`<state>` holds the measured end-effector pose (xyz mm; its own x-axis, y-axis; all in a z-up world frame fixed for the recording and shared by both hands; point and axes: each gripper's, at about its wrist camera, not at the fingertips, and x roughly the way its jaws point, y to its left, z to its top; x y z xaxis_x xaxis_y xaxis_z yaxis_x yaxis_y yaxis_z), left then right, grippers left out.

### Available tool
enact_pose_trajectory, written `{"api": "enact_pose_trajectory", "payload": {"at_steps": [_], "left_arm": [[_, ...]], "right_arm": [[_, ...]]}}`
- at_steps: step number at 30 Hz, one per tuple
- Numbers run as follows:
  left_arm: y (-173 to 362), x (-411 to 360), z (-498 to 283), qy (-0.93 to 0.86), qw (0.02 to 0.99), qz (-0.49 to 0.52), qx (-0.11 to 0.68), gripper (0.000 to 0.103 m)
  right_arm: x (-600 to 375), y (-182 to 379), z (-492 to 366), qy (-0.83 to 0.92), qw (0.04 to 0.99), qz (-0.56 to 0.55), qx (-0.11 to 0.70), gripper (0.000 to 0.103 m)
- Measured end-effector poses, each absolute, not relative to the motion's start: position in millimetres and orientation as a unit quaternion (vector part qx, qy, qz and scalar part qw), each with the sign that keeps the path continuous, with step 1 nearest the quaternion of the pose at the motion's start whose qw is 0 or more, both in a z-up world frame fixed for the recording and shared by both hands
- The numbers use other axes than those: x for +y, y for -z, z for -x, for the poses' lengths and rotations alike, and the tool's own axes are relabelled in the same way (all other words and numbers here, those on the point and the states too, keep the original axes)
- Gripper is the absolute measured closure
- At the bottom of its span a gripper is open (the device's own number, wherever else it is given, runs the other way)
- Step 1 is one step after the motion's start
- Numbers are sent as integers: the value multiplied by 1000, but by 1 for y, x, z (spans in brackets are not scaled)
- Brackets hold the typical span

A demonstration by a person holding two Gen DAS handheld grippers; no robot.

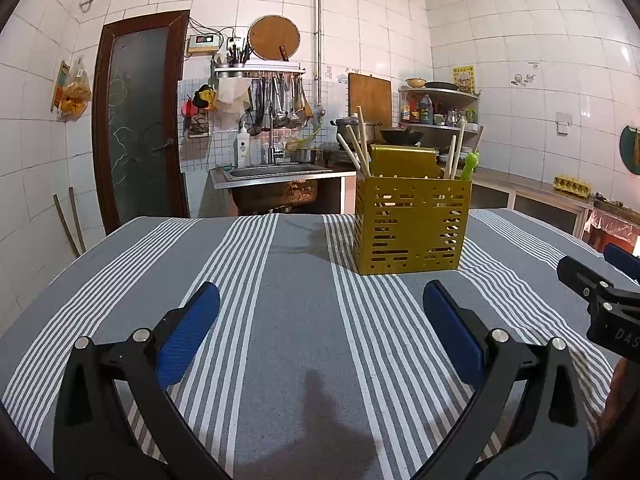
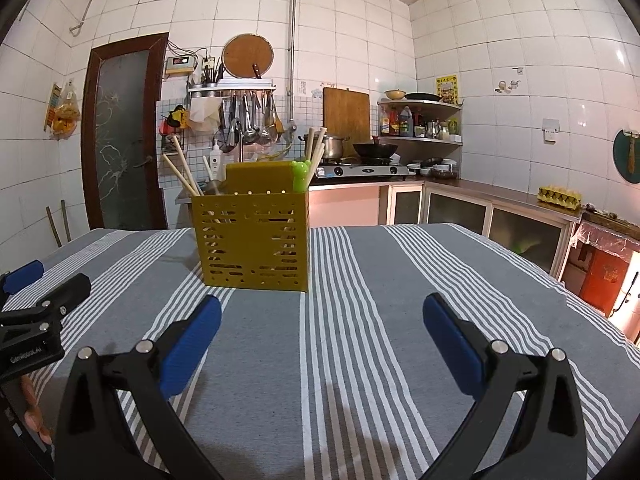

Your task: Organize utensils

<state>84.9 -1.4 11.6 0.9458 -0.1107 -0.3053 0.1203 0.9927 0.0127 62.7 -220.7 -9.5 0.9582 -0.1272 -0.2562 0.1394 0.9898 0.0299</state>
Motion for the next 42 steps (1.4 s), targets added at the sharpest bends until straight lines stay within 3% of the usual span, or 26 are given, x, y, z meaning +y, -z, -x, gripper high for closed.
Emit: {"api": "enact_pose_trajectory", "payload": {"at_steps": [42], "left_arm": [[-11,-2,-87,59,986,-17,155,5]], "right_arm": [[-216,8,-59,73,990,-16,123,4]]}}
